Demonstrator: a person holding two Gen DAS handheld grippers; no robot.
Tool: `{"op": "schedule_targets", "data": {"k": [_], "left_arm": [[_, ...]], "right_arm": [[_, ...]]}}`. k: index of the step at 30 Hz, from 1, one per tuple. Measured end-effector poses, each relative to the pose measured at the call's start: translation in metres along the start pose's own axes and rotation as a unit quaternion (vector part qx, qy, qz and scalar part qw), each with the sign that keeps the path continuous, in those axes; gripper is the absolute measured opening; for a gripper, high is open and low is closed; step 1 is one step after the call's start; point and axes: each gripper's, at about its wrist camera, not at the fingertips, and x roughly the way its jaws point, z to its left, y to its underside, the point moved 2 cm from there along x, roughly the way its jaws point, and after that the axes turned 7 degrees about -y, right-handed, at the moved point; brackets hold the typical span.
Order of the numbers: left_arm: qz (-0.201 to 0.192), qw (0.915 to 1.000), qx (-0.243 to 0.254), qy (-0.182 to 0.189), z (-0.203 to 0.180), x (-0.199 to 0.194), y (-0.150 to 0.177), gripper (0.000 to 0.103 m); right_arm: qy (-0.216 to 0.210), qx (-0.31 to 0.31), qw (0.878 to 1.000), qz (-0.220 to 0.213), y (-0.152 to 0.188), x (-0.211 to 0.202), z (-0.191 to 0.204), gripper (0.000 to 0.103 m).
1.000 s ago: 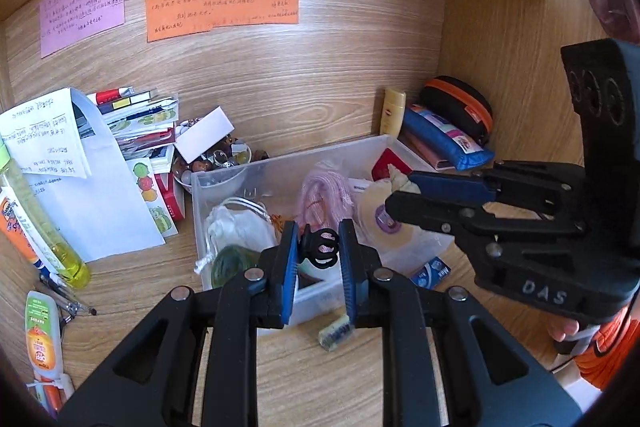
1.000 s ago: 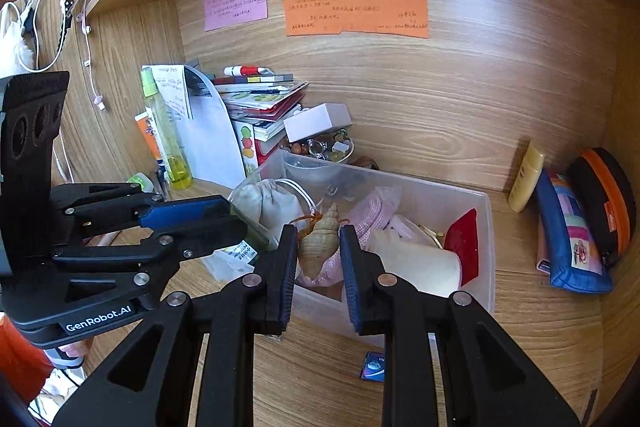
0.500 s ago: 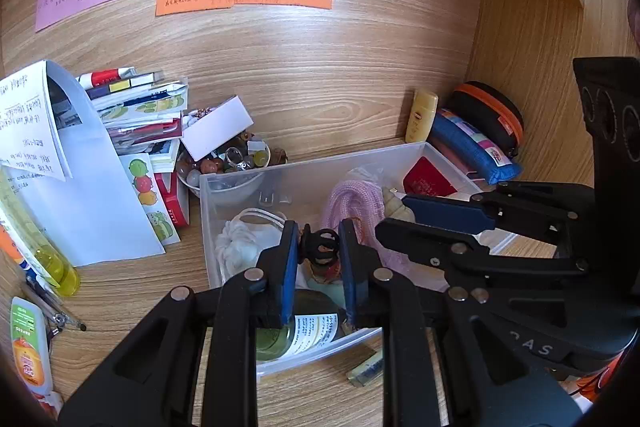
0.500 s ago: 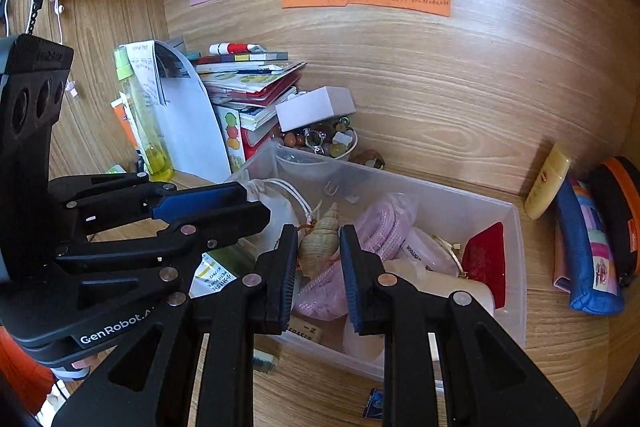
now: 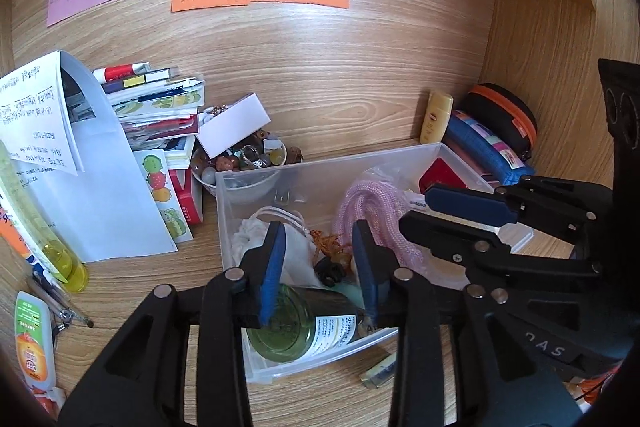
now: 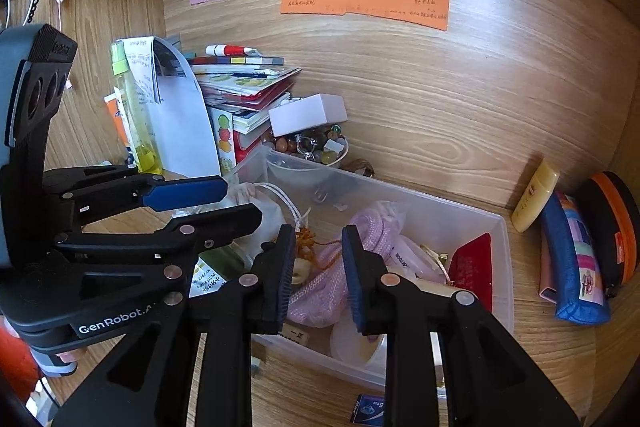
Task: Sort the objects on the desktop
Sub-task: 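Lower the clip and seashell into the box and open both grippers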
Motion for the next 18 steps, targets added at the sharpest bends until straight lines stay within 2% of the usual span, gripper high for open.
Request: {"op": "schedule_targets", "data": {"k": [6, 8, 10, 11, 14, 15, 17, 18], "left_arm": [[-0.003, 1.0, 0.004, -0.002, 0.0, -0.003, 0.0, 0.034], [-0.006, 0.9999, 0.011, -0.007, -0.002, -0.006, -0.001, 0.034], [-0.014, 0.9996, 0.019, -0.017, -0.004, -0.012, -0.001, 0.035], [-0.017, 0.9994, 0.021, -0.02, -0.005, -0.015, -0.001, 0.04], [-0.027, 0.9989, 0.019, -0.034, -0.004, -0.024, 0.001, 0.064], [-0.032, 0.9985, 0.018, -0.039, -0.003, -0.029, 0.001, 0.068], [-0.039, 0.9979, 0.016, -0.049, -0.002, -0.038, 0.003, 0.071], [-0.041, 0.9977, 0.015, -0.052, -0.002, -0.043, 0.005, 0.077]], "right_arm": [[0.013, 0.008, 1.0, -0.019, -0.005, -0.01, -0.005, 0.04], [0.029, 0.007, 0.999, -0.029, -0.006, -0.017, -0.004, 0.049], [0.054, 0.002, 0.998, -0.039, -0.006, -0.025, -0.004, 0.062], [0.062, 0.0, 0.997, -0.044, -0.006, -0.029, -0.005, 0.064], [0.074, 0.006, 0.996, -0.051, -0.003, -0.043, -0.009, 0.069], [0.075, 0.01, 0.996, -0.051, -0.002, -0.048, -0.011, 0.07], [0.077, 0.016, 0.996, -0.051, 0.003, -0.056, -0.015, 0.078], [0.082, 0.018, 0.995, -0.053, 0.007, -0.06, -0.017, 0.084]]}}
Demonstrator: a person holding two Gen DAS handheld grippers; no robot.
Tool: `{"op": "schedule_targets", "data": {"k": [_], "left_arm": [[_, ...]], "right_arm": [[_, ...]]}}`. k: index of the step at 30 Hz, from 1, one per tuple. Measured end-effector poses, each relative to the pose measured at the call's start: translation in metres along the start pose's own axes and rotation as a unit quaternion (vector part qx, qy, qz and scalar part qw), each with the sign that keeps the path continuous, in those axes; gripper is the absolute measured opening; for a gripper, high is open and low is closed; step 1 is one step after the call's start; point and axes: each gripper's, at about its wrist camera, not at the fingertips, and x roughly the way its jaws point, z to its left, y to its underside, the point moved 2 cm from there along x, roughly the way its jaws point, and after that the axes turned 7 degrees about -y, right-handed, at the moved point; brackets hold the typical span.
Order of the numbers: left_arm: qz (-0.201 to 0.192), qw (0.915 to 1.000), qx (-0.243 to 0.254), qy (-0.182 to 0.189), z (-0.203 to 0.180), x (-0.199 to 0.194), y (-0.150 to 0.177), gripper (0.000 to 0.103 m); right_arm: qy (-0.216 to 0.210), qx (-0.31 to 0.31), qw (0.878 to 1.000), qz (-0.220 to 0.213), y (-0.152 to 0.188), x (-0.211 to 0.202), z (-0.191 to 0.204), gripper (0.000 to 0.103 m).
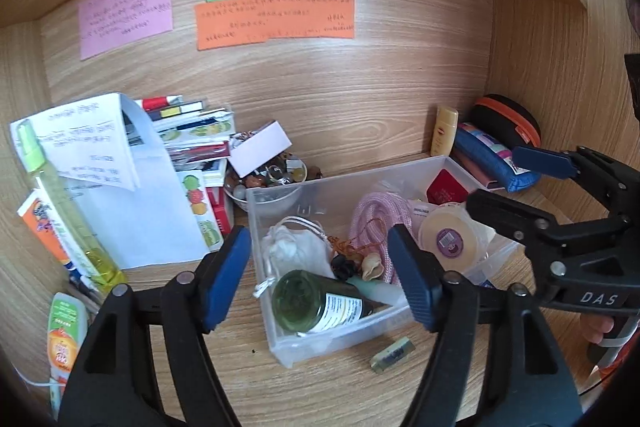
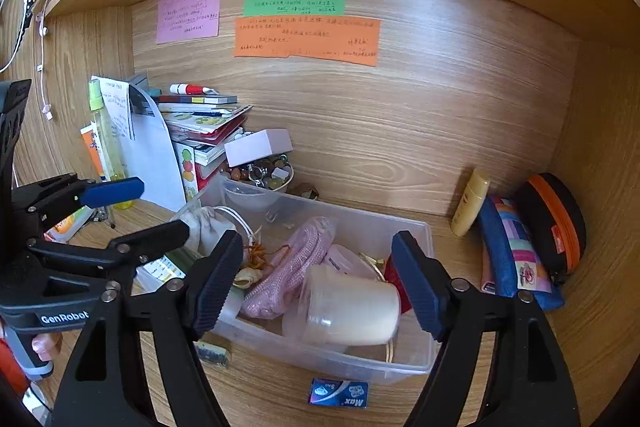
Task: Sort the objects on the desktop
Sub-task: 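Lower the clip and seashell into the box and open both grippers, then move the left gripper to the green-edged clear block while the right gripper approaches the blue Max box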
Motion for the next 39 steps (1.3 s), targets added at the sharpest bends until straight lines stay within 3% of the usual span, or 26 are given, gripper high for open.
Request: {"op": "schedule_targets", "data": {"k": [3, 10, 15, 21, 27, 39], "left_arm": [[-0.006, 1.0, -0.001, -0.006, 0.0, -0.015, 0.006, 0.091], [-0.001, 0.9993, 0.032, -0.017, -0.013, -0.039, 0.029, 0.095], [0.019, 0.999, 0.041, -0.004, -0.02, -0.043, 0.044, 0.096], [0.054, 0.9979, 0.029, 0.019, -0.024, -0.032, 0.062, 0.096], [0.097, 0.9936, 0.054, 0.018, -0.035, -0.014, 0.088, 0.096], [0.135, 0.9893, 0.049, 0.028, -0.049, 0.026, 0.093, 0.096]], "right_arm": [[0.011, 0.001, 1.0, 0.003, 0.012, -0.012, -0.007, 0.084], [0.011, 0.008, 0.999, 0.039, 0.046, -0.027, -0.019, 0.084], [0.014, -0.003, 0.996, 0.087, 0.075, -0.027, -0.024, 0.084], [0.007, 0.005, 0.99, 0.141, 0.104, -0.01, -0.026, 0.084], [-0.037, 0.02, 0.982, 0.185, 0.115, 0.022, -0.022, 0.084], [-0.049, 0.051, 0.977, 0.2, 0.12, 0.042, -0.034, 0.082]]}}
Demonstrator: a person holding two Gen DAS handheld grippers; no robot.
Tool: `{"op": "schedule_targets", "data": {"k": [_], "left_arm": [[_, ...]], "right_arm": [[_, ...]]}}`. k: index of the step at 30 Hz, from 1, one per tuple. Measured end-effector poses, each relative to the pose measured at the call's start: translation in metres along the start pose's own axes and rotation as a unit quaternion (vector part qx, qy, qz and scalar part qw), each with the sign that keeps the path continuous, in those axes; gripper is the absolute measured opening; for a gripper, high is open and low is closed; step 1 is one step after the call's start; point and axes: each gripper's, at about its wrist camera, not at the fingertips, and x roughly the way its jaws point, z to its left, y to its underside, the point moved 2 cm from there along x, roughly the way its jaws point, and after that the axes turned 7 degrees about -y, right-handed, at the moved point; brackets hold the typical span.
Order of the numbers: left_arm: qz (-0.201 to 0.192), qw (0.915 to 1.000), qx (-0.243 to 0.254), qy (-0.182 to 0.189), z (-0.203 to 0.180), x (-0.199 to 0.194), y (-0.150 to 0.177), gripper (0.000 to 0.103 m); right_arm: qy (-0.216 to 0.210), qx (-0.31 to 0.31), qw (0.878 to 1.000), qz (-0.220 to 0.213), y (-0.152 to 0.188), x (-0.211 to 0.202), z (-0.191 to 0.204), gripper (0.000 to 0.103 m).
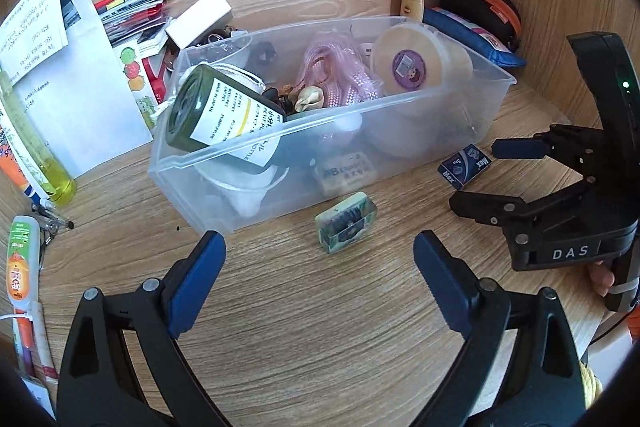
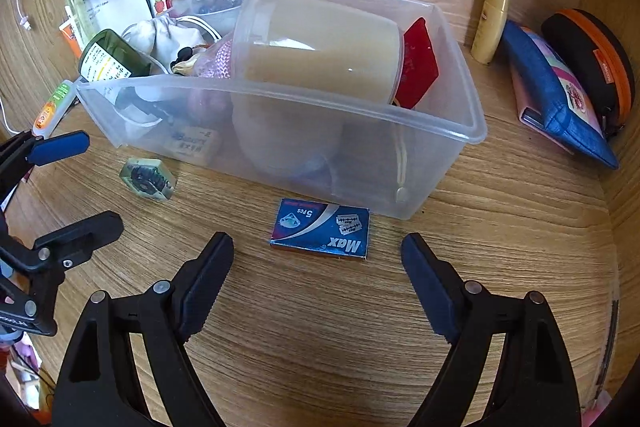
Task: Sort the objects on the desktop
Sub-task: 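Move the left gripper to the green-edged clear block while the right gripper approaches the blue Max box, then grasp the green-edged block with the left gripper while the right gripper grasps the Max box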
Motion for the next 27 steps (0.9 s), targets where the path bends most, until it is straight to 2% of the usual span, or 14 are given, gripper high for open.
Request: {"op": "schedule_targets", "data": {"k": [5, 7, 10, 13, 16, 18, 19, 23, 24, 27], "left_arm": [[0.002, 0.9999, -0.013, 0.002, -0.006, 0.008, -0.005, 0.096], [0.003, 0.9999, -0.011, -0.001, -0.01, 0.011, -0.006, 0.096], [-0.006, 0.9998, -0.008, -0.018, -0.014, 0.01, -0.008, 0.095], [0.001, 0.9995, -0.003, -0.03, -0.016, 0.014, -0.009, 0.093], [0.013, 0.9993, -0.003, -0.035, -0.015, 0.02, -0.009, 0.079], [0.028, 0.9991, -0.003, -0.031, -0.015, 0.025, -0.01, 0.065], [0.029, 0.9992, -0.005, -0.028, -0.016, 0.027, -0.011, 0.064], [0.03, 0.9992, -0.009, -0.025, -0.017, 0.028, -0.012, 0.059], [0.029, 0.9993, -0.008, -0.023, -0.017, 0.028, -0.012, 0.05], [0.028, 0.9995, -0.011, -0.011, -0.016, 0.027, -0.012, 0.036]], "right_arm": [[0.008, -0.003, 1.0, -0.004, -0.002, 0.002, 0.001, 0.082], [0.019, -0.013, 1.0, -0.001, -0.002, 0.004, 0.005, 0.079], [0.017, -0.011, 1.0, -0.004, -0.004, 0.003, 0.005, 0.073], [0.019, -0.008, 1.0, -0.007, -0.007, 0.004, 0.004, 0.068], [0.015, -0.005, 1.0, -0.012, -0.008, 0.003, 0.003, 0.056], [0.007, -0.007, 1.0, -0.014, -0.009, 0.002, 0.004, 0.049], [0.005, -0.008, 1.0, -0.015, -0.01, 0.002, 0.004, 0.046], [-0.01, -0.008, 1.0, -0.017, -0.011, 0.003, 0.005, 0.046], [-0.013, -0.007, 1.0, -0.018, -0.011, 0.002, 0.004, 0.046], [-0.024, -0.007, 0.999, -0.019, -0.01, 0.001, 0.005, 0.046]]}}
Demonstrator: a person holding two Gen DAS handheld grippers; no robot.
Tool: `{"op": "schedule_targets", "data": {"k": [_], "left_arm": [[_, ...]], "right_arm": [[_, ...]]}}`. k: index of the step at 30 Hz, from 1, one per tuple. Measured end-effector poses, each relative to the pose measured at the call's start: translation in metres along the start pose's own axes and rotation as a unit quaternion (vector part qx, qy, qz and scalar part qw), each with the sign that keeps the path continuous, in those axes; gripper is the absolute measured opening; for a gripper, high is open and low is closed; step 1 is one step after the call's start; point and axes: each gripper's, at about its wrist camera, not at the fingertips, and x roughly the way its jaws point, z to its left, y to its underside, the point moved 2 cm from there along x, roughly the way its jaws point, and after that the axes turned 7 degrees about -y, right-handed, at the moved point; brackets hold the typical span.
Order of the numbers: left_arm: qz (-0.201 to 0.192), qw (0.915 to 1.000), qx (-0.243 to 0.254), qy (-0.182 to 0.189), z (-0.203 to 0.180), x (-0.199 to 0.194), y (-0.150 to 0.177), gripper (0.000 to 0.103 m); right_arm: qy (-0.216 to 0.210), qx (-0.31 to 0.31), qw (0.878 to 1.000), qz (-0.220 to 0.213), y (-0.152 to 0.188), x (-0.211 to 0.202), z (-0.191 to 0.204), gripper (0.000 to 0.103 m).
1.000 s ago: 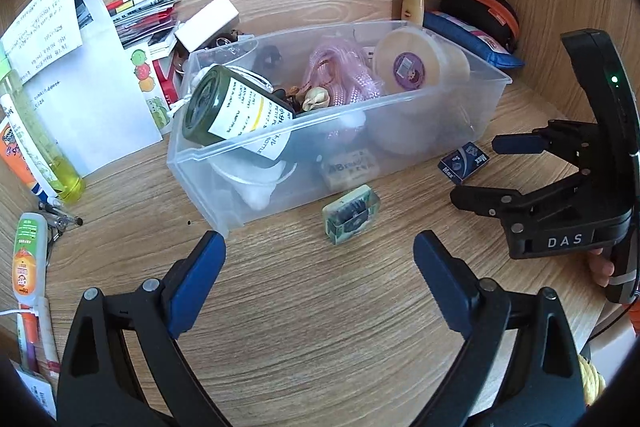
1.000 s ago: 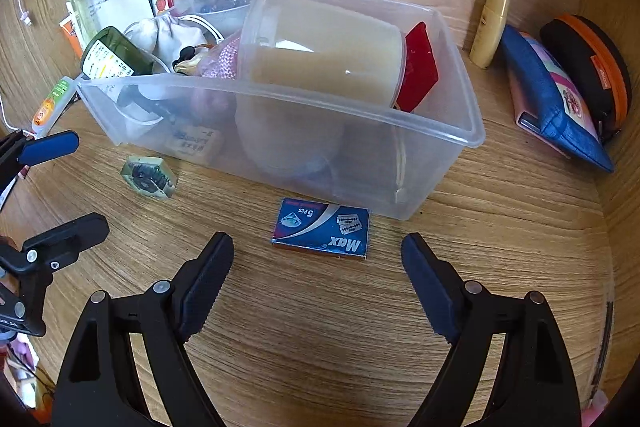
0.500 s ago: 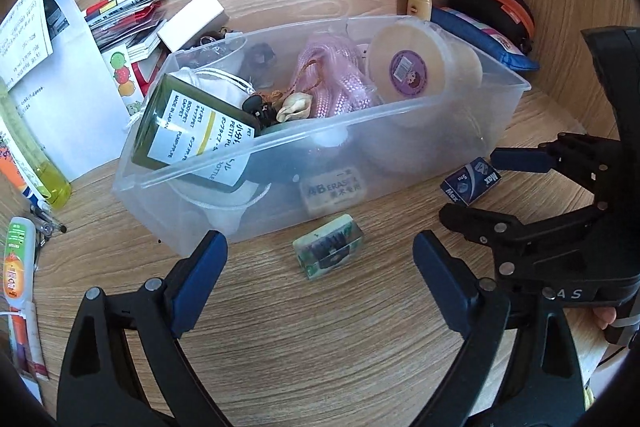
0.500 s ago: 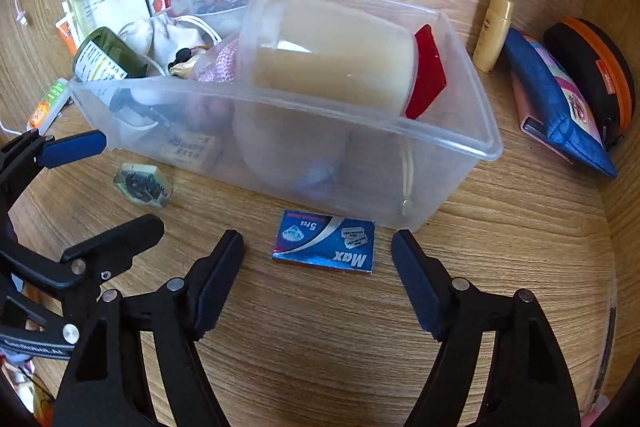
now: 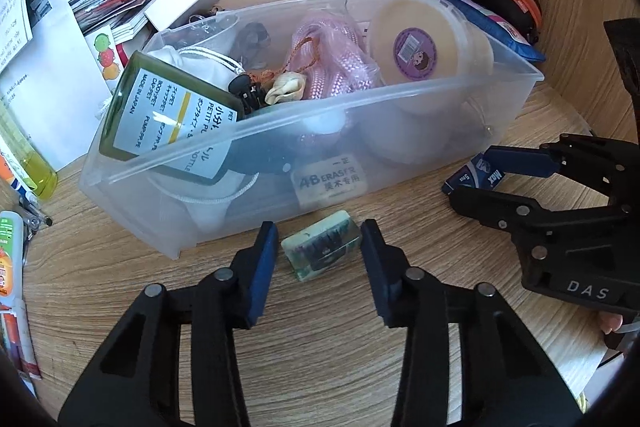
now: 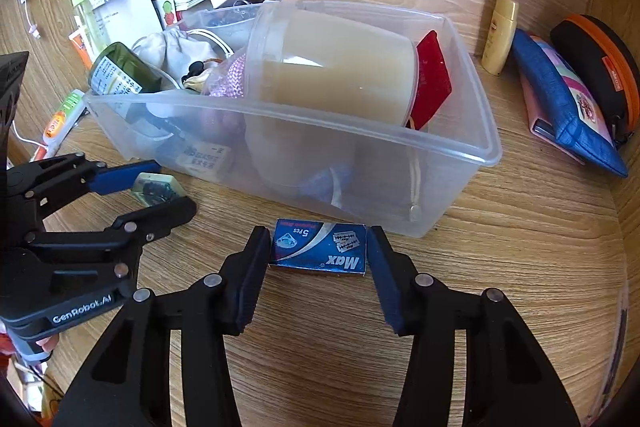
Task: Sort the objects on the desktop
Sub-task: 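Grasp the green-edged block with the left gripper while the right gripper grasps the Max box, then lift the block and Max box and carry both over the clear box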
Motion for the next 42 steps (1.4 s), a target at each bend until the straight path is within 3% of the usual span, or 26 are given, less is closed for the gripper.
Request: {"op": "schedule_targets", "data": {"k": [14, 26, 33, 37, 42], "left_arm": [[-0.013, 0.9996, -0.01, 0.021, 0.006, -0.014, 0.005, 0.036], [-0.08, 0.9957, -0.013, 0.045, 0.001, -0.058, -0.007, 0.036], [-0.1, 0.9909, -0.038, 0.081, 0.017, -0.082, -0.027, 0.036], [-0.127, 0.9886, -0.042, 0.069, 0.023, -0.092, -0.045, 0.036], [-0.131, 0.9881, -0.048, 0.064, 0.033, -0.092, -0.068, 0.036]], "right_arm": [[-0.009, -0.019, 1.0, -0.022, 0.006, -0.016, 0.013, 0.046], [-0.019, -0.011, 0.997, -0.078, -0.005, -0.064, 0.017, 0.046], [-0.019, 0.001, 0.992, -0.122, -0.028, -0.088, 0.009, 0.046], [-0.018, 0.008, 0.99, -0.143, -0.048, -0.092, 0.003, 0.046], [-0.023, 0.031, 0.987, -0.155, -0.075, -0.091, -0.012, 0.046]]}}
